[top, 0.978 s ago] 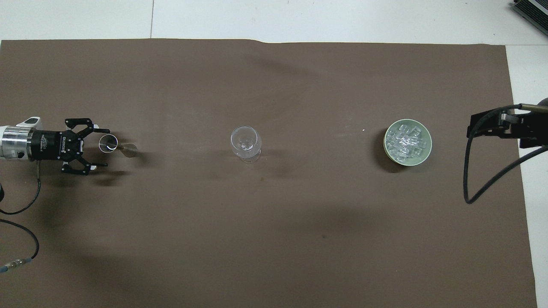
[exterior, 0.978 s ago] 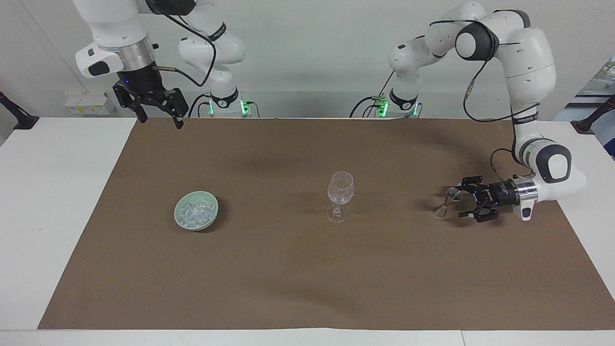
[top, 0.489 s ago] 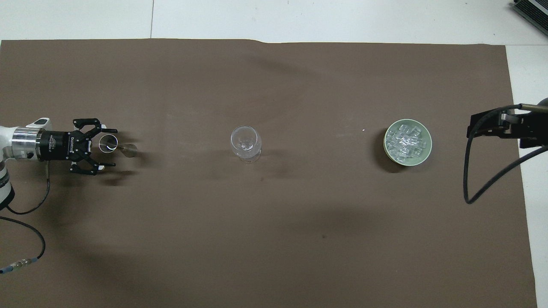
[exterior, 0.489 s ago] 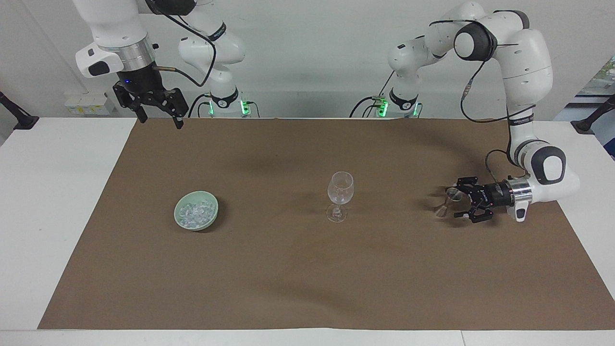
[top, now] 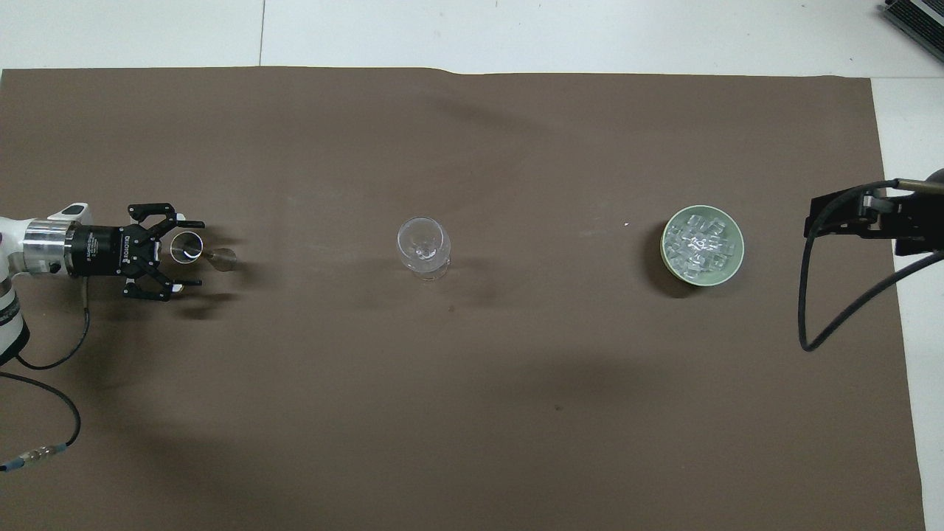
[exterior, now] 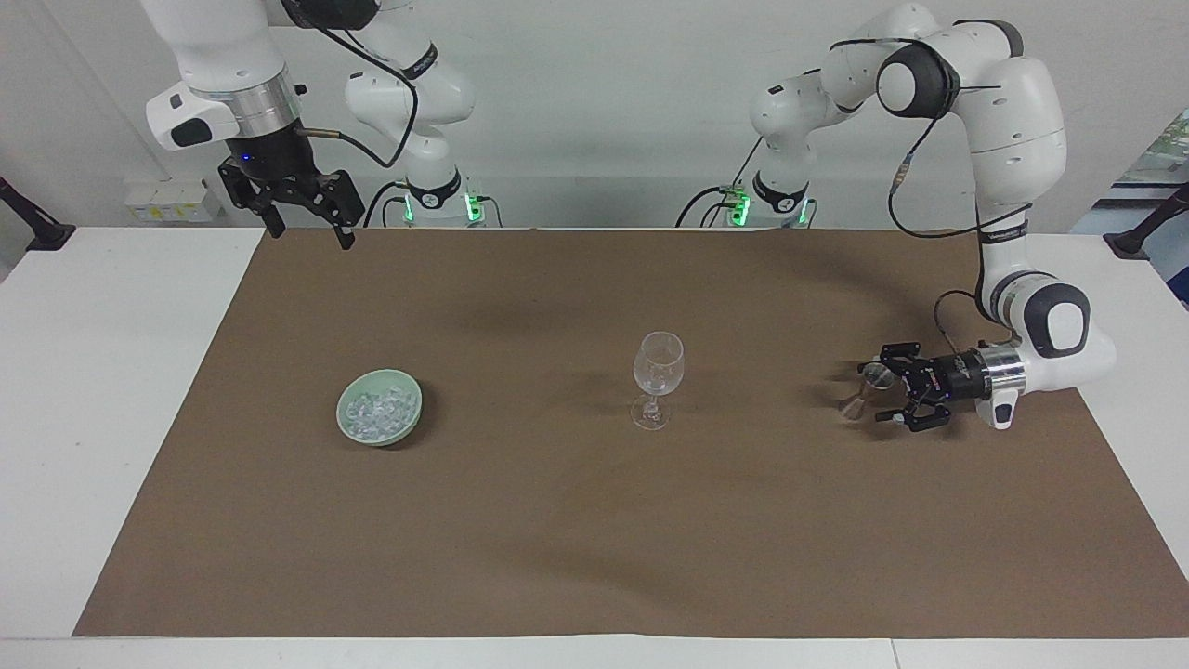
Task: Pour wine and add ice with both arms
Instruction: 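Position the open left gripper around the small dark bottle, then close the left gripper on the small dark bottle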
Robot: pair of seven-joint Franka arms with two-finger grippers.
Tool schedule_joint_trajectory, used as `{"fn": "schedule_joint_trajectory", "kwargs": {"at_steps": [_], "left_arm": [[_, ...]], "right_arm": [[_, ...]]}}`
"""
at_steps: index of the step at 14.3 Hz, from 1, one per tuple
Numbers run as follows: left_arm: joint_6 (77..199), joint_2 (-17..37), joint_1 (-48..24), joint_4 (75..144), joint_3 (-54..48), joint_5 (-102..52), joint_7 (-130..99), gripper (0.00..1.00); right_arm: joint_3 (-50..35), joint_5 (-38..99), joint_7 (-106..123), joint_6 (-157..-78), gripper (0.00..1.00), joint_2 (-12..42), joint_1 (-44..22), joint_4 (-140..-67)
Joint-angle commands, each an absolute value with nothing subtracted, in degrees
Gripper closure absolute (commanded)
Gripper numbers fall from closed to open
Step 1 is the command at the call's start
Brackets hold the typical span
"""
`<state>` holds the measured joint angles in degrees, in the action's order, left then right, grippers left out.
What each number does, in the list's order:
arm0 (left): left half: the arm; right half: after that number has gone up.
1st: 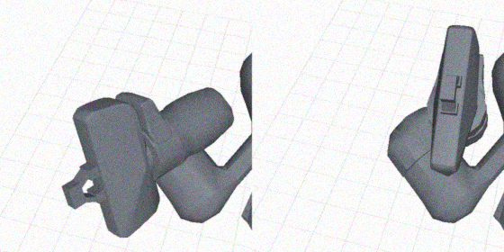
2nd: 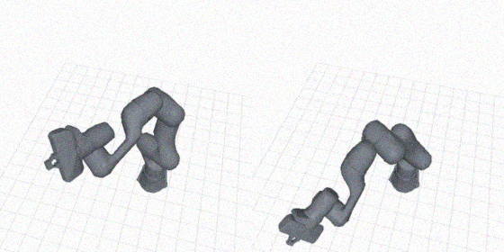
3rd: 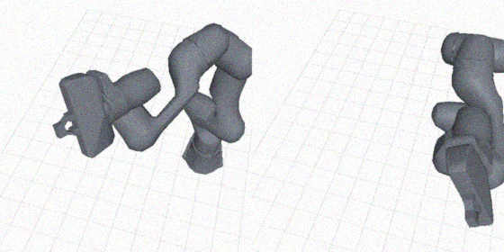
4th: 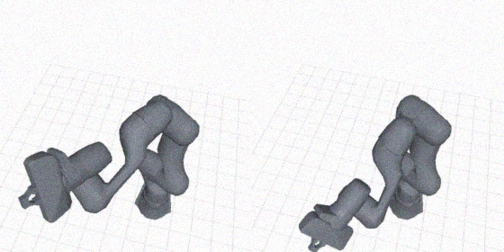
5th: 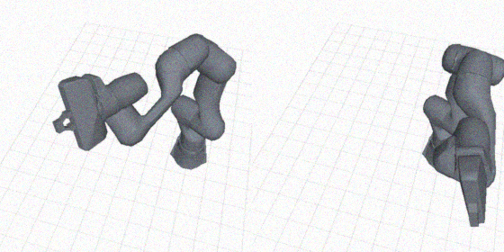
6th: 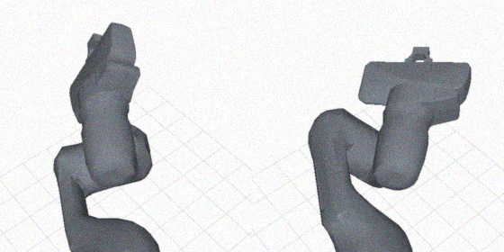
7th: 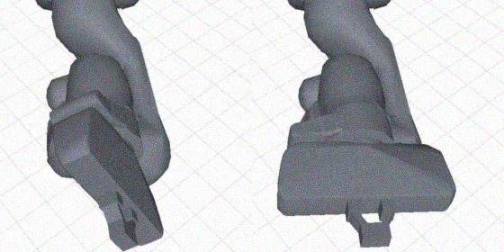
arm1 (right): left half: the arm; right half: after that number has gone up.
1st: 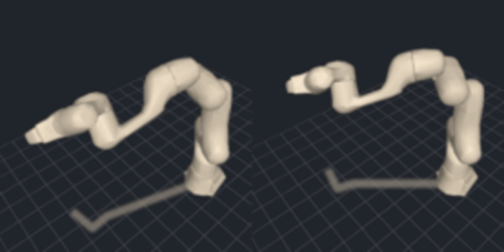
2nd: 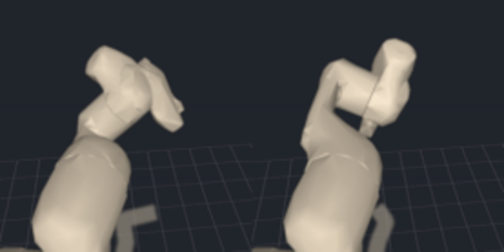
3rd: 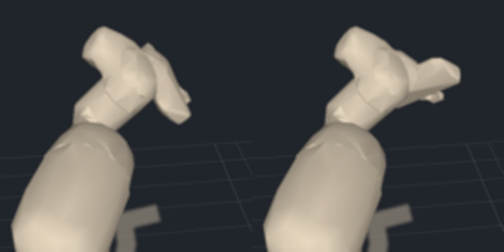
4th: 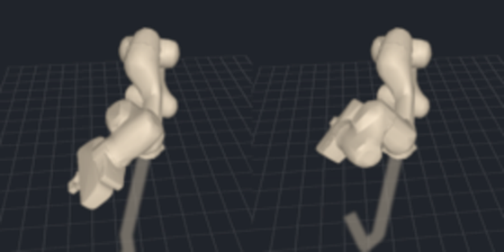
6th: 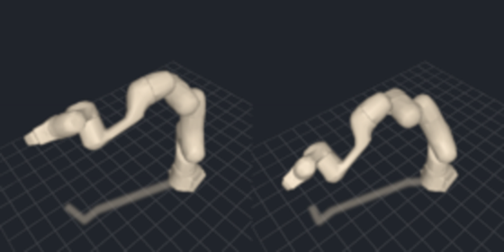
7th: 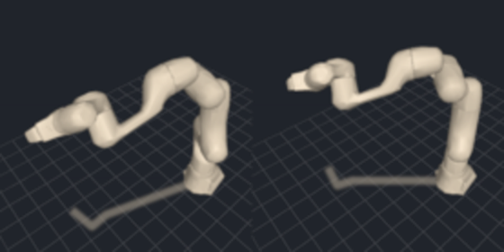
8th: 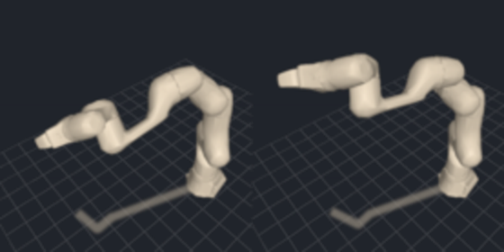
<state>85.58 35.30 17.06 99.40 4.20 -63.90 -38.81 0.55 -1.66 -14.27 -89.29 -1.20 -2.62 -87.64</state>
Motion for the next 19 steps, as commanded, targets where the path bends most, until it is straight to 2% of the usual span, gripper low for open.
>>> {"fn": "schedule_joint_trajectory", "kwargs": {"at_steps": [1, 3, 6, 10, 19], "left_arm": [[85.6, 34.5, 16.4, 101.1, 4.8, -65.2, -37.6, 0.0], [85.5, 34.4, 16.2, 101.5, 4.8, -65.3, -37.6, 0.0], [85.3, 34.4, 16.2, 101.7, 4.8, -65.5, -36.8, 0.18], [84.8, 34.5, 16.3, 101.7, 4.8, -65.5, -36.1, 0.36], [84.6, 34.5, 16.7, 101.4, 4.8, -65.5, -36.2, 0.56]], "right_arm": [[0.5, -0.5, -14.1, -88.7, 0.0, -1.8, -2.1, -88.3], [0.5, -0.5, -14.1, -89.0, 0.0, -1.8, -2.1, -88.3], [0.5, -0.5, -14.1, -89.0, 0.0, -1.8, -2.1, -88.3], [0.5, -0.5, -14.2, -88.9, 0.0, -1.8, -2.1, -88.3], [0.5, -0.5, -14.2, -88.9, 0.0, -1.8, -2.1, -88.3]]}}
